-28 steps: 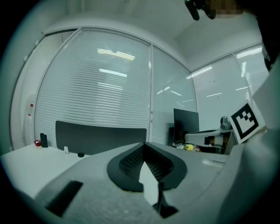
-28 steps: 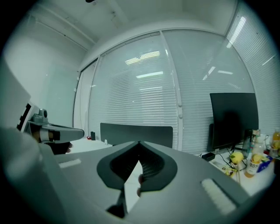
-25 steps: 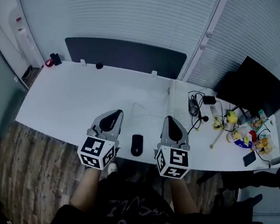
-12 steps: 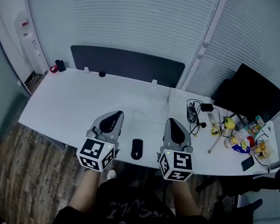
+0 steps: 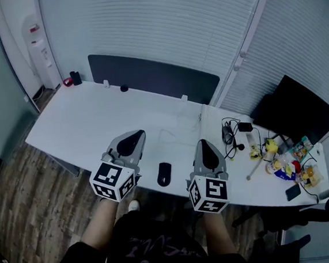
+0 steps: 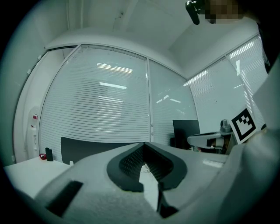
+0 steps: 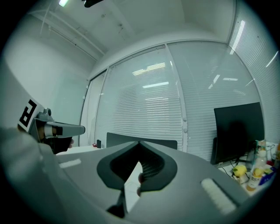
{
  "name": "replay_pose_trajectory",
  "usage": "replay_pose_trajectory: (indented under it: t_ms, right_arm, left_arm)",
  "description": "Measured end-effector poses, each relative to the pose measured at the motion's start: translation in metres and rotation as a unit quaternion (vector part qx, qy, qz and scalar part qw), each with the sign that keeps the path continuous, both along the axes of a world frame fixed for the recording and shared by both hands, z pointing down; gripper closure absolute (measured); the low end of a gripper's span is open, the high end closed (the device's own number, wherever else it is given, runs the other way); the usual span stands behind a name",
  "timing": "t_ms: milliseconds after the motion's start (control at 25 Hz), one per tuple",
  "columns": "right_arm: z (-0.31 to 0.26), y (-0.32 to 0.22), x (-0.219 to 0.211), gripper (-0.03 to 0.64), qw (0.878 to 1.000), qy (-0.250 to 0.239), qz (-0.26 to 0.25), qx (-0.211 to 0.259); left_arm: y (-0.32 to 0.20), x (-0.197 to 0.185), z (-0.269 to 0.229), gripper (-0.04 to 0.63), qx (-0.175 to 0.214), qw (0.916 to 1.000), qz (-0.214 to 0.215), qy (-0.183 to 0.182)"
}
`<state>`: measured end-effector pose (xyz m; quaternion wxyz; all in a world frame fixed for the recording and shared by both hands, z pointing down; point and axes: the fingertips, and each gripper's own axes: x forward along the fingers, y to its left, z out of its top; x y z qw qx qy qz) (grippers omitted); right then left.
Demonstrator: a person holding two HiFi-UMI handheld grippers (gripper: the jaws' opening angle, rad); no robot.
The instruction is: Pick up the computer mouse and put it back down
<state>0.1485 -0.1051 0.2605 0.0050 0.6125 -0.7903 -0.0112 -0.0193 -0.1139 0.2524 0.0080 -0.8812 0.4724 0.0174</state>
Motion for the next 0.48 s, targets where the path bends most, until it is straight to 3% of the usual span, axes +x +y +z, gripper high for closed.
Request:
replay_pose_trajectory:
  t_ms: [480]
  right_arm:
    - [0.0019,0.002,-0.0024,0.607,1.0,0.002,-0.013,-0.002]
  left_arm:
    - [0.0053,-0.0011,0.0003,0.594,0.0,1.0,-0.009,-0.005]
